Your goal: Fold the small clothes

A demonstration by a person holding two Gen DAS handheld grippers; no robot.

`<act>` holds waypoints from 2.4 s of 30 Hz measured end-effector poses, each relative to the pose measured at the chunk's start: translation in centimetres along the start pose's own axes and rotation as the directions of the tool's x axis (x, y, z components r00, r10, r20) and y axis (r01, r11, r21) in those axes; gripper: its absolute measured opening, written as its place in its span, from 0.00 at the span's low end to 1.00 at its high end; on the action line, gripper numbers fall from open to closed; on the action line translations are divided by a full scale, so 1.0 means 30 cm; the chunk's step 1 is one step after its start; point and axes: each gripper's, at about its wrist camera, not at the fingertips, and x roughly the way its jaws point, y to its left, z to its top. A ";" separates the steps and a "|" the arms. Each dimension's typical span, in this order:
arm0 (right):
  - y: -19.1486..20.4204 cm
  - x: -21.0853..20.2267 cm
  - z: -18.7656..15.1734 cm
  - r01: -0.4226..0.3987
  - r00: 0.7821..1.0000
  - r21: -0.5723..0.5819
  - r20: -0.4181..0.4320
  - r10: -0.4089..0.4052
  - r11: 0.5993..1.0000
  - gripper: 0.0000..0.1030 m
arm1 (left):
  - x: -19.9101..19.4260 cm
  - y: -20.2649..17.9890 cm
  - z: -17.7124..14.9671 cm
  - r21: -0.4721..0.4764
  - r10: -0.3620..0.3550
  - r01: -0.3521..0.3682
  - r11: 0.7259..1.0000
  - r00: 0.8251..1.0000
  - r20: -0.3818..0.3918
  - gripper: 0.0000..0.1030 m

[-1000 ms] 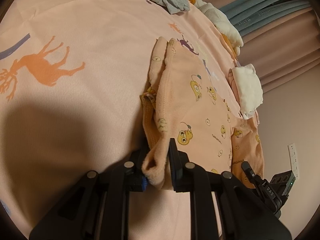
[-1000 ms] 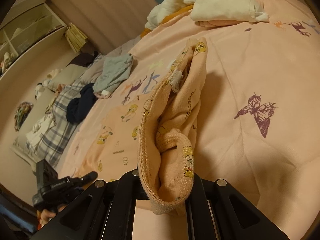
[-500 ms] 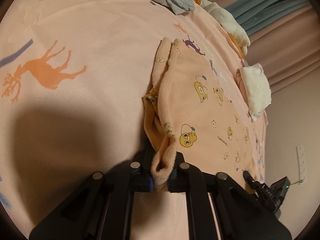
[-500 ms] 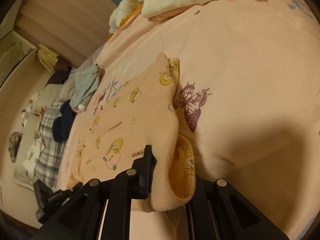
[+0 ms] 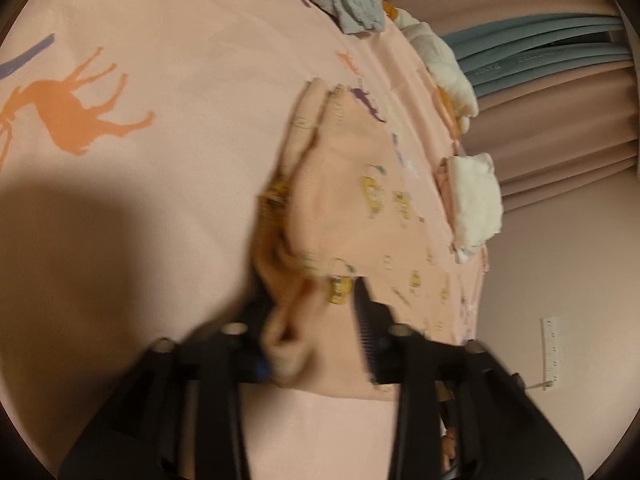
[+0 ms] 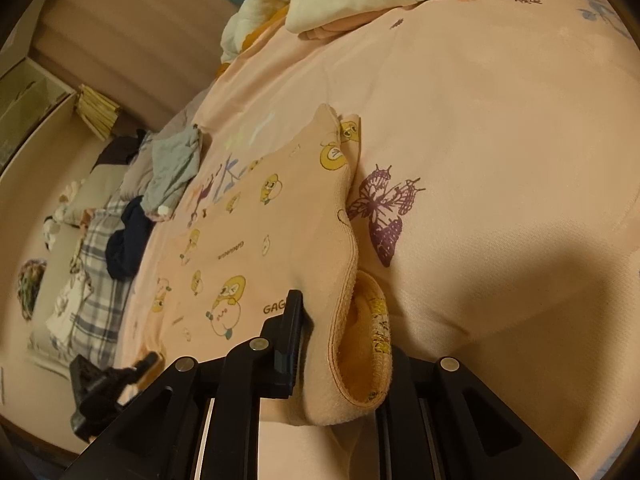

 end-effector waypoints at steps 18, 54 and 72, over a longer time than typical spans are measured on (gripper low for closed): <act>-0.018 0.004 0.006 -0.020 1.000 -0.003 -0.009 0.020 1.000 0.13 | 0.053 -0.134 -0.024 0.181 0.240 -0.260 0.948 0.963 0.125 0.08; -0.209 -0.119 -0.005 -0.168 0.986 0.134 0.011 0.168 0.977 0.13 | 0.461 -0.639 -0.440 0.699 0.182 -0.089 0.709 0.981 -0.060 0.15; -0.203 -0.161 0.017 -0.140 0.990 0.108 0.029 0.137 0.984 0.29 | 0.282 -0.576 -0.300 0.559 0.181 -0.160 0.813 0.983 0.018 0.55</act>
